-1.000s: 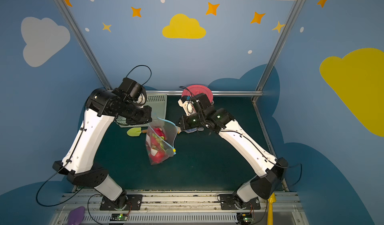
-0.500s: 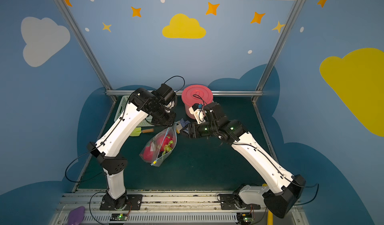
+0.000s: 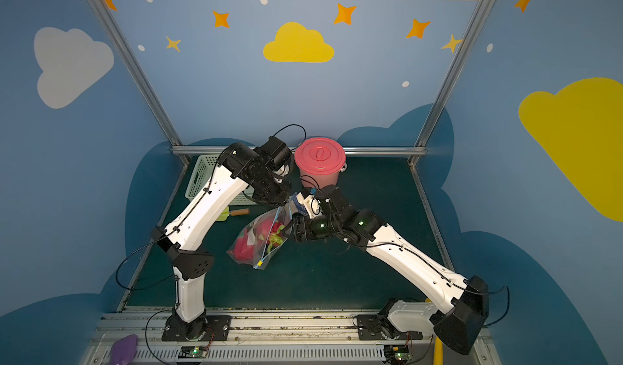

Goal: Open the zip-top bag and take out the dragon fruit
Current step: Open the zipper of the food storage bag at the center of the board.

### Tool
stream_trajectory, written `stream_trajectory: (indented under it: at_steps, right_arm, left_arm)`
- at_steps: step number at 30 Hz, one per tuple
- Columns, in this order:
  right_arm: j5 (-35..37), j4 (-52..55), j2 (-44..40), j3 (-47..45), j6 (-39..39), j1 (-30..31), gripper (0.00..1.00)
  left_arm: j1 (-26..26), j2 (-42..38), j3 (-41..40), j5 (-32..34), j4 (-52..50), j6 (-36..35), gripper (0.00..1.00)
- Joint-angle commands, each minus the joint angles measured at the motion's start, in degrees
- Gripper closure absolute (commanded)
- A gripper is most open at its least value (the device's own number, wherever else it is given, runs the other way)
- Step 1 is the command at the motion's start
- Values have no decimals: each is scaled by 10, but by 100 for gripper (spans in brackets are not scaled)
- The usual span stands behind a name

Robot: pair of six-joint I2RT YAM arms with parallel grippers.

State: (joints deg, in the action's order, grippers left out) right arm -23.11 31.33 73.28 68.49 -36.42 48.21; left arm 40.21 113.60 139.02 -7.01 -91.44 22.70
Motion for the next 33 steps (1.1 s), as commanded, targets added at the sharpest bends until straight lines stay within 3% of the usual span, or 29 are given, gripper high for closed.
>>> stream_trajectory:
  at_steps: [1,3,8,9,15,20,22,23,27,30,33]
  right_arm:
    - [47,-12,21,6,-14,5,32]
    - [77,-16,34,-5,-19,2,45]
    - [115,-38,48,-22,-16,-1,97]
    - [117,-38,46,-25,-12,-3,100]
    - [159,16,12,-77,14,-37,100]
    - [114,-15,-28,-135,45,-70,100]
    - [77,-78,-47,-154,40,-70,100]
    - [50,-120,-54,-164,38,-68,100]
    - [17,-208,-58,-174,29,-63,100]
    - [16,-217,-55,-171,28,-62,100]
    - [16,-208,-60,-169,33,-62,100]
  left_arm:
    - [6,4,11,4,-40,-7,95]
    - [8,3,10,14,-45,-7,93]
    - [17,-2,-14,58,-61,-10,90]
    - [20,-3,-22,69,-64,-12,91]
    - [23,7,-39,70,-52,-19,95]
    - [26,40,-19,26,-31,-13,95]
    - [33,40,-8,7,-18,-8,63]
    - [38,34,-11,-5,-7,-3,56]
    - [40,-10,-86,-83,66,35,39]
    - [39,-34,-129,-103,116,56,28]
    - [46,-30,-124,-111,114,65,24]
